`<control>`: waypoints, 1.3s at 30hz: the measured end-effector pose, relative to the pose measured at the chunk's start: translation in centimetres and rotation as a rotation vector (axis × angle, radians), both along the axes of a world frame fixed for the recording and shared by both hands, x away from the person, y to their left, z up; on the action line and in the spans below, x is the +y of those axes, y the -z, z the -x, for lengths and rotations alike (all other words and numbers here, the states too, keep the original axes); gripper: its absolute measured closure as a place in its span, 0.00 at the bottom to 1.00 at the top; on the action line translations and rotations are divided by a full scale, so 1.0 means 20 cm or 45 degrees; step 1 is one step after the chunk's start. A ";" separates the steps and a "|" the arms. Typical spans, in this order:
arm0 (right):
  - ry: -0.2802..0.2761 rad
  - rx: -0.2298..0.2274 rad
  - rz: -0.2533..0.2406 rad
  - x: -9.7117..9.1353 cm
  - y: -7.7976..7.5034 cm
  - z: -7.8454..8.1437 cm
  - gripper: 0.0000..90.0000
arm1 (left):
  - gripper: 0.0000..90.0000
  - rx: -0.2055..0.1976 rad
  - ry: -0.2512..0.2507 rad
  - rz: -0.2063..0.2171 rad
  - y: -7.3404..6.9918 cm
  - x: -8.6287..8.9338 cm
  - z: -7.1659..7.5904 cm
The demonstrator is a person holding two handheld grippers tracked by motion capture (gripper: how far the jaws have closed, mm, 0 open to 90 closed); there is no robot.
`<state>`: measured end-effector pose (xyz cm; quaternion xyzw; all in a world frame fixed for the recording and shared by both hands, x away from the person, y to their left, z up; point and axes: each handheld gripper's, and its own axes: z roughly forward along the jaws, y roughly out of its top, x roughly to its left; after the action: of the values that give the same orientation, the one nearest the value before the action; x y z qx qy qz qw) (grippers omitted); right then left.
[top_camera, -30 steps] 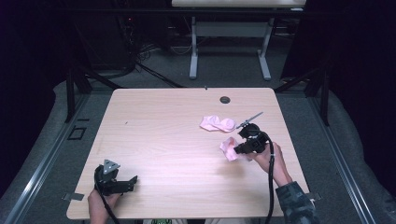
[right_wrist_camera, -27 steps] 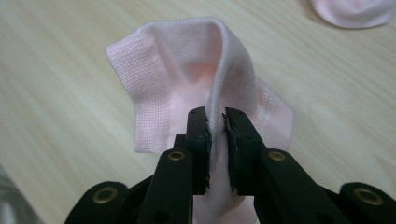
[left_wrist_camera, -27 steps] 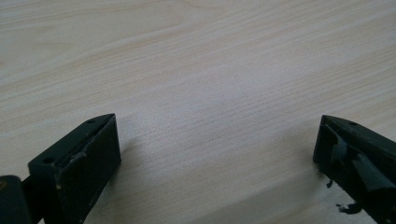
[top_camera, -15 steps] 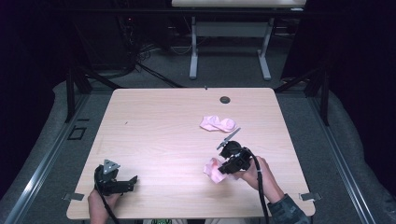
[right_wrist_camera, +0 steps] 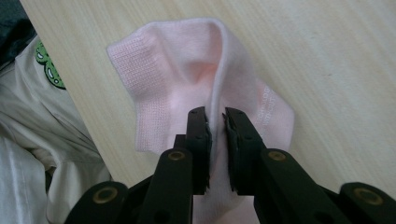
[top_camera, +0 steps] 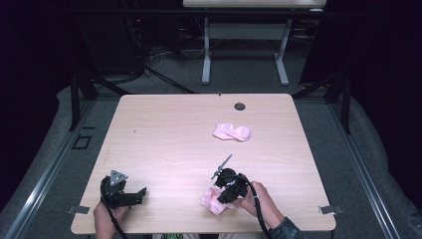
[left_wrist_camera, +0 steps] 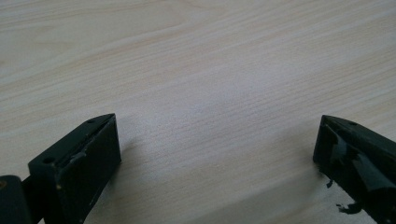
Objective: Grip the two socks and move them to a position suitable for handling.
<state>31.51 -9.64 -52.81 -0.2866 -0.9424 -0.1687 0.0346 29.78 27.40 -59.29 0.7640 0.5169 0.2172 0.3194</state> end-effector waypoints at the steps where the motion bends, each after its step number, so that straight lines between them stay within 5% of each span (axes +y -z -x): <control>1: -0.004 0.000 0.000 0.01 0.01 0.01 0.89 | 0.00 0.000 0.000 0.000 0.00 0.00 0.00; 10: -0.036 0.007 0.093 0.04 0.09 0.03 0.89 | 0.00 -0.001 -0.003 0.002 0.00 0.00 0.00; 14: -0.031 0.004 0.080 0.04 0.09 0.04 0.89 | 0.00 -0.001 -0.003 0.002 0.00 0.00 0.00; 17: -0.023 0.005 0.043 0.03 0.08 0.03 0.63 | 0.00 -0.001 -0.003 0.002 0.00 0.00 0.00; 20: -0.015 -0.031 -0.008 0.01 0.04 0.04 0.24 | 0.00 0.000 -0.001 0.000 0.00 0.00 0.00; 24: -0.017 -0.037 -0.054 -0.03 -0.02 0.02 0.02 | 0.00 -0.001 -0.002 0.002 0.00 0.00 0.00; 29: 0.014 -0.056 -0.067 -0.10 -0.12 -0.07 0.00 | 0.00 0.000 -0.001 0.000 0.00 0.00 0.00; 39: 0.125 -0.049 -0.020 -0.19 -0.20 -0.41 0.00 | 0.00 0.000 -0.002 0.000 0.00 0.00 0.00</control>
<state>39.74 -13.38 -48.77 -0.3291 -0.9263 -0.1832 0.0106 29.77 27.41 -59.29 0.7636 0.5174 0.2173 0.3194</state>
